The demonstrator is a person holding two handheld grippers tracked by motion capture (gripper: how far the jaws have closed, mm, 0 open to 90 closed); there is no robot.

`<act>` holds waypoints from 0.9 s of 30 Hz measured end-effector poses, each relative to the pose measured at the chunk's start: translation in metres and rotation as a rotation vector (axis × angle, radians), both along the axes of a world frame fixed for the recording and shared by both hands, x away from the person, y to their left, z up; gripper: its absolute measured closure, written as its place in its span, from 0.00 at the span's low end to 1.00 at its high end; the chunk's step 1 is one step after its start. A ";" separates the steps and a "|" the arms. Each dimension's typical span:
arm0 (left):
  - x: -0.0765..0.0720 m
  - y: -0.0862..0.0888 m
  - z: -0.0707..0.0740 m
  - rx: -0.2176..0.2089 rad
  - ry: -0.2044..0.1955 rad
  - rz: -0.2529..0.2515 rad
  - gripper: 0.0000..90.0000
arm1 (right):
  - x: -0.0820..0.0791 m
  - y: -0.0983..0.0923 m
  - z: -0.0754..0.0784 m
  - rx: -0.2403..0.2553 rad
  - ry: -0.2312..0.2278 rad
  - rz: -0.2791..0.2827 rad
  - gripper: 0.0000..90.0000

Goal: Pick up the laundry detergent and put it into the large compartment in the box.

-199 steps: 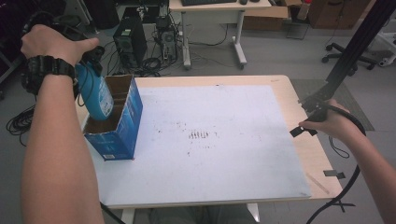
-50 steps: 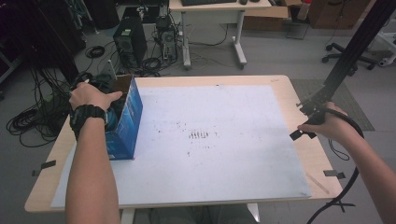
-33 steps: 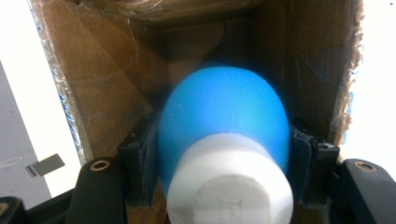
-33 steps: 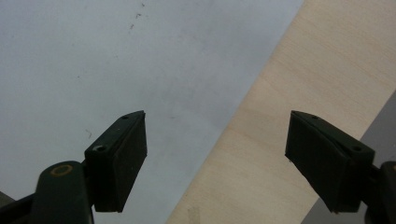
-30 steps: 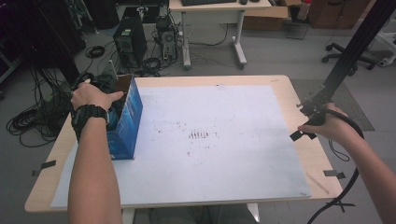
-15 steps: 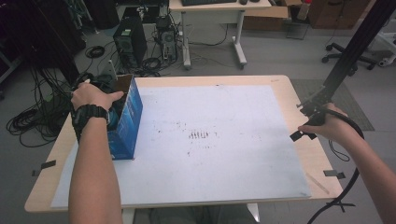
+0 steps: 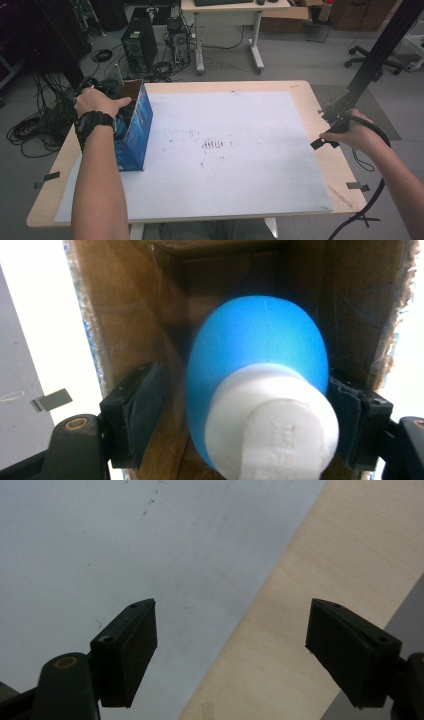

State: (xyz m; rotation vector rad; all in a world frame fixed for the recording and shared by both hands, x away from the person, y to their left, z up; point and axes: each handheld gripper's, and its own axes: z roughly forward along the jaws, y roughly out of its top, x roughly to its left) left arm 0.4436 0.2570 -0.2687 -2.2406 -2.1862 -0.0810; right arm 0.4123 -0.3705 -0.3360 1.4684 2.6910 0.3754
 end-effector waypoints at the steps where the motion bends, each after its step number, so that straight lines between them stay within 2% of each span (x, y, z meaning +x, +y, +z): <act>1: 0.000 0.000 0.000 -0.002 -0.001 0.001 0.26 | 0.000 0.000 0.000 0.000 0.000 0.000 0.23; 12: -0.004 0.001 0.008 -0.014 -0.018 0.005 0.19 | -0.002 -0.001 0.002 0.004 -0.006 0.001 0.23; 27: -0.010 0.001 0.022 -0.011 -0.054 0.003 0.18 | -0.004 -0.001 0.004 0.009 -0.015 0.003 0.23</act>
